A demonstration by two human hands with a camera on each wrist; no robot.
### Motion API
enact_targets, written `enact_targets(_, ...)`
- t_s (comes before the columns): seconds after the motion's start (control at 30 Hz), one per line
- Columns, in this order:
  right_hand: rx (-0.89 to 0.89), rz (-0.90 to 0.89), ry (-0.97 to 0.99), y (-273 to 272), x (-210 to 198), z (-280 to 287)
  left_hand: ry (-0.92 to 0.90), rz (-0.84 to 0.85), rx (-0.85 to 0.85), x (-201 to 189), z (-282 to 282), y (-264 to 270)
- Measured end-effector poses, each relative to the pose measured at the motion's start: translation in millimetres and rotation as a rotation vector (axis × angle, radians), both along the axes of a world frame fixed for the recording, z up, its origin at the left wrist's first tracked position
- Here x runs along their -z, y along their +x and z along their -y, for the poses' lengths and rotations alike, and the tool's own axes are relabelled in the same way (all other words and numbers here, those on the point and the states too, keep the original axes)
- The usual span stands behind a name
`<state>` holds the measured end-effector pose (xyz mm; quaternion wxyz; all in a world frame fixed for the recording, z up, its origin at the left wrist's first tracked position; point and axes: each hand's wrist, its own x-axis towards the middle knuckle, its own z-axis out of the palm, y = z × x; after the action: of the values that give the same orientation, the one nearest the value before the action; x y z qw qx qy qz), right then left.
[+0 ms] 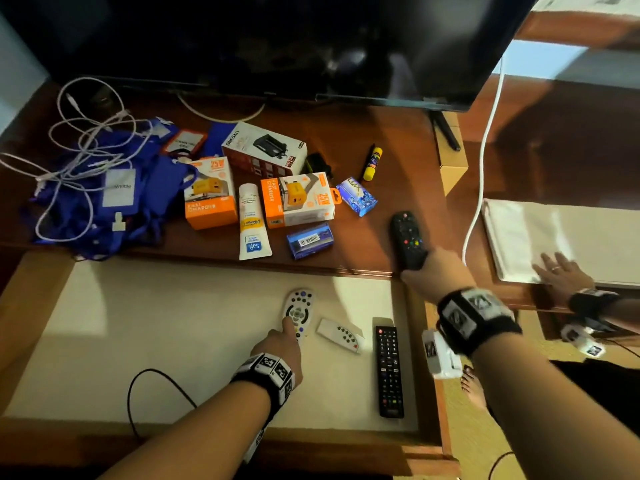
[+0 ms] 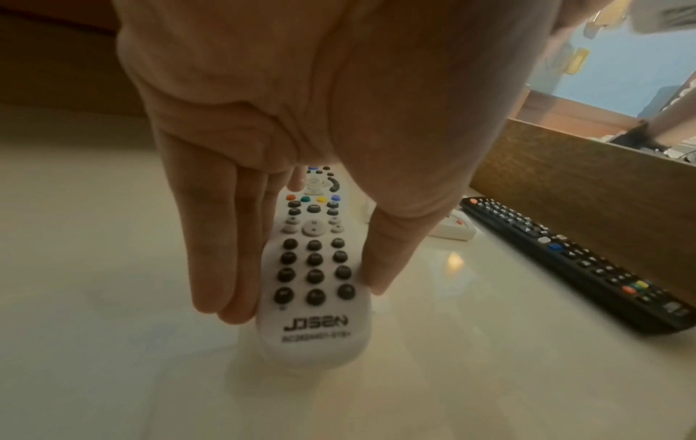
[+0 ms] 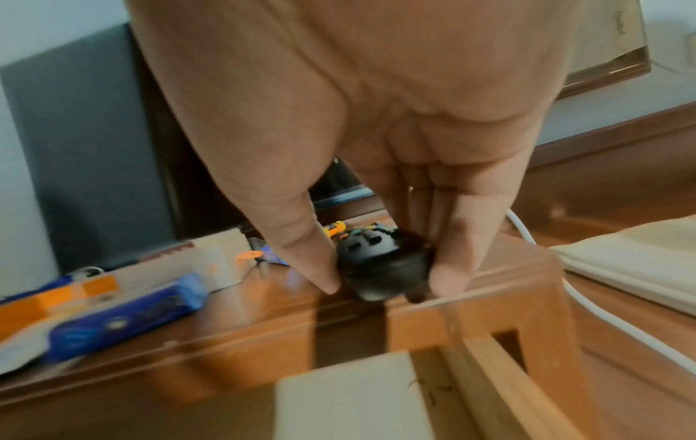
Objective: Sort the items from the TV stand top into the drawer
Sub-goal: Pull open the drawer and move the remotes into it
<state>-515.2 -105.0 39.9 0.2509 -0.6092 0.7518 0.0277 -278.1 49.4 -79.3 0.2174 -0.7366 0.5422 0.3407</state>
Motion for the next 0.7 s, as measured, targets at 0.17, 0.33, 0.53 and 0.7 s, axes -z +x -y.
enact_targets(0.17, -0.057, 0.101, 0.141, -1.4, -6.3, -94.7, 0.005, -0.008, 0.000, 0.6, 7.1, -4.9)
enact_targets(0.33, -0.174, 0.008, 0.291, 13.7, 0.2, -143.2, -0.242, 0.142, 0.246, -14.9, 23.3, -25.2)
enact_targets(0.53, -0.184, -0.080, 0.386, 28.4, 32.5, -139.9, -0.276, 0.081, 0.648, -7.9, 50.0, -43.5)
enact_targets(0.7, -0.227, -0.112, 0.476, 36.4, 54.2, -136.5, -0.257, 0.140, 0.686, -4.6, 44.8, -42.9)
